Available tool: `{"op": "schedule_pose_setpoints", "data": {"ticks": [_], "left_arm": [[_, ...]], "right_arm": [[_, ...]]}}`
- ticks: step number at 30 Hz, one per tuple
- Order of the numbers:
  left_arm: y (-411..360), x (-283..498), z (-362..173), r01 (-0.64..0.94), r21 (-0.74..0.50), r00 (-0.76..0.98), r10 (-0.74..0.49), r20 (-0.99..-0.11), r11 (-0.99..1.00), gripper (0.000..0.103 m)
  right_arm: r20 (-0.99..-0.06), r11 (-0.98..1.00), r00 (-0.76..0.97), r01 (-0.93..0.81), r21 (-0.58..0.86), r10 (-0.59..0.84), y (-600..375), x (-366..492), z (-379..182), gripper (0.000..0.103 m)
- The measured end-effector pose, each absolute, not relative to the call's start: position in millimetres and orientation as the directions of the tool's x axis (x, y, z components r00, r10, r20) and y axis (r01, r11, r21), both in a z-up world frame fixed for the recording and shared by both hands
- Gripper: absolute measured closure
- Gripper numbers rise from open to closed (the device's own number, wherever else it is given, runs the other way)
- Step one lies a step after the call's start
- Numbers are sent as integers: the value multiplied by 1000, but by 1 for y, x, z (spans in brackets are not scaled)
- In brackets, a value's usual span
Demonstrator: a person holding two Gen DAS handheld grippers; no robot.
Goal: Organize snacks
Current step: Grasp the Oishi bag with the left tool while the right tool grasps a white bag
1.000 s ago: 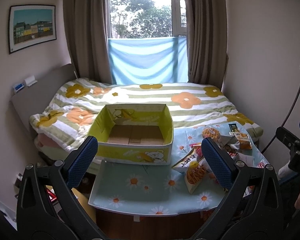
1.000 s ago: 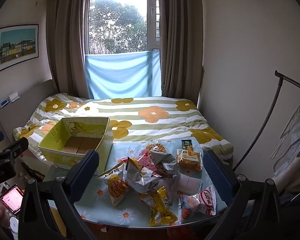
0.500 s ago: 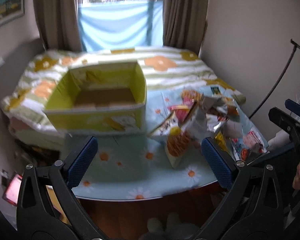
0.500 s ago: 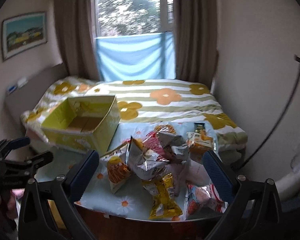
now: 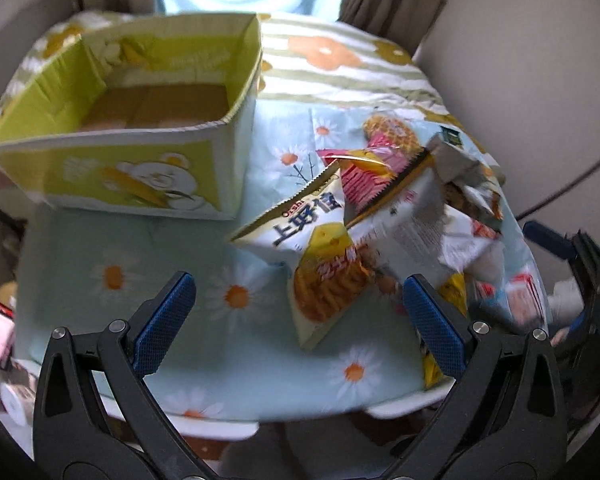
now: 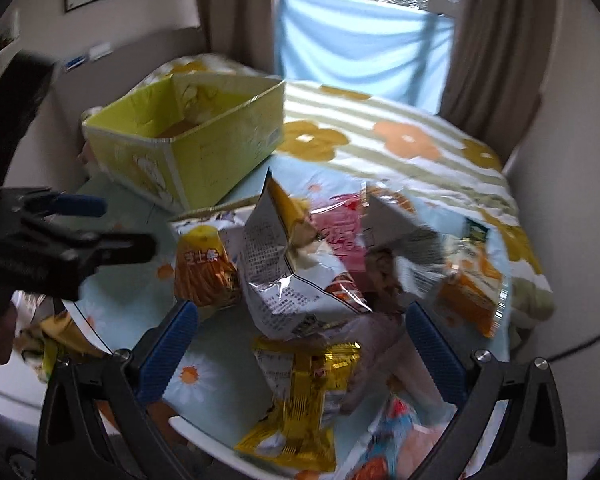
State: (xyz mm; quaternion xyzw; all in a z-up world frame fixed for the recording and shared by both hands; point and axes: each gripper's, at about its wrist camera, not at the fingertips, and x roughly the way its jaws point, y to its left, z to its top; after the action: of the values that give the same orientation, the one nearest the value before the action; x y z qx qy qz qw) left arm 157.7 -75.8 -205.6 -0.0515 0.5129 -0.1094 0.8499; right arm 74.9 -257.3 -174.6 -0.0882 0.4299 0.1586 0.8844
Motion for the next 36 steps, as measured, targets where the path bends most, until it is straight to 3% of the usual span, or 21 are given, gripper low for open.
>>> {"op": "schedule_pose_setpoints", "data": {"ticks": [9,13,15,17,23,29,36], "left_arm": [[-91,203,-255,0,-216,364,-201,-909,976,1],[-92,212,-270,-32,-227,325,-205,-923,973,21],[-91,214,-275,-46,-248,313,-222,-924,968,24],[-90,213,-278,-59,-267,305,-237,-922,962,37],[-90,210,-278,-53,-245,292,-219,-931,968,51],[-86,205,-274,-59,-242,302,-214,-929,968,55],[-82,197,-262,-56,-236,329,-205,-922,970,56]], "right_arm": [[-823,869,479,-494,35,305,-257,118,-212,0],[-831,846,445,-530,55,333,-255,129,-219,1],[-833,837,435,-543,61,343,-255,131,-221,3],[-832,825,430,-563,55,349,-253,133,-222,4],[-850,784,402,-620,19,339,-244,131,-228,18],[-857,792,392,-610,30,334,-247,131,-231,39],[-850,798,401,-602,36,341,-249,127,-226,47]]}}
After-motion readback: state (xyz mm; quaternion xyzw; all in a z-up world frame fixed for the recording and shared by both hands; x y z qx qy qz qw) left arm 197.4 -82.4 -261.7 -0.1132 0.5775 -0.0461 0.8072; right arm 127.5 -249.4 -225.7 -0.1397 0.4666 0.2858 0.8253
